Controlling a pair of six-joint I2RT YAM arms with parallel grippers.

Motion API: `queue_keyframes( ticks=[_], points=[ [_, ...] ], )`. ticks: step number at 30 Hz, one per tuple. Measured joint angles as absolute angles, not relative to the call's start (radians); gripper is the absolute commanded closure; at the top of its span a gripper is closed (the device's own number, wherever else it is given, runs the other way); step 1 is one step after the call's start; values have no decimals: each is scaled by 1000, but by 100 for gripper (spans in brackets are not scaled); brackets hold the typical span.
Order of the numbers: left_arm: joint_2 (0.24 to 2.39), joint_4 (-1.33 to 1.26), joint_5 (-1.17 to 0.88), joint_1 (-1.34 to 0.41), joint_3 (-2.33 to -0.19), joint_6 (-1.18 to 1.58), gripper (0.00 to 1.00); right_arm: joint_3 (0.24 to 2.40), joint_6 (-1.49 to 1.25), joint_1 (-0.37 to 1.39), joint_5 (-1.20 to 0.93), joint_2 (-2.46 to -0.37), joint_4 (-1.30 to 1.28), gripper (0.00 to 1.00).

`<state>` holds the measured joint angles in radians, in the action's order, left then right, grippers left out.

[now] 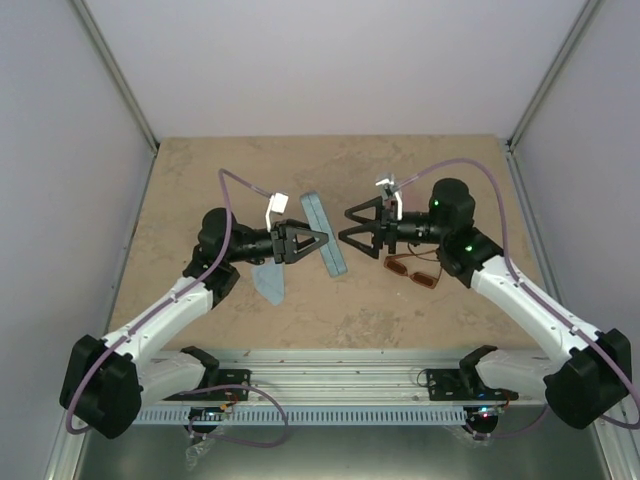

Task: Organize the sunglasses
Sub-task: Open the sunglasses case.

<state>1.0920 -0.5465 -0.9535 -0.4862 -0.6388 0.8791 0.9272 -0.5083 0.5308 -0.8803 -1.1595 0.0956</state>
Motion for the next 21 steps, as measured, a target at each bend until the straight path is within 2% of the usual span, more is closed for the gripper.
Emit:
queue_keyframes(
  ticks=[11, 14, 19, 21],
  points=[
    [1108, -528, -962, -484, -645, 860, 60, 943, -447, 607, -938, -1273, 51, 8],
    [1108, -525, -963, -484, -645, 862, 60, 948, -439, 608, -929, -1273, 35, 16],
    [1108, -512, -930, -472, -645, 867, 62, 955, -463, 595, -885, -1271, 17, 34],
    [1108, -499, -905, -466, -645, 869, 62, 936, -501, 557, -884, -1261, 32, 37]
  ],
)
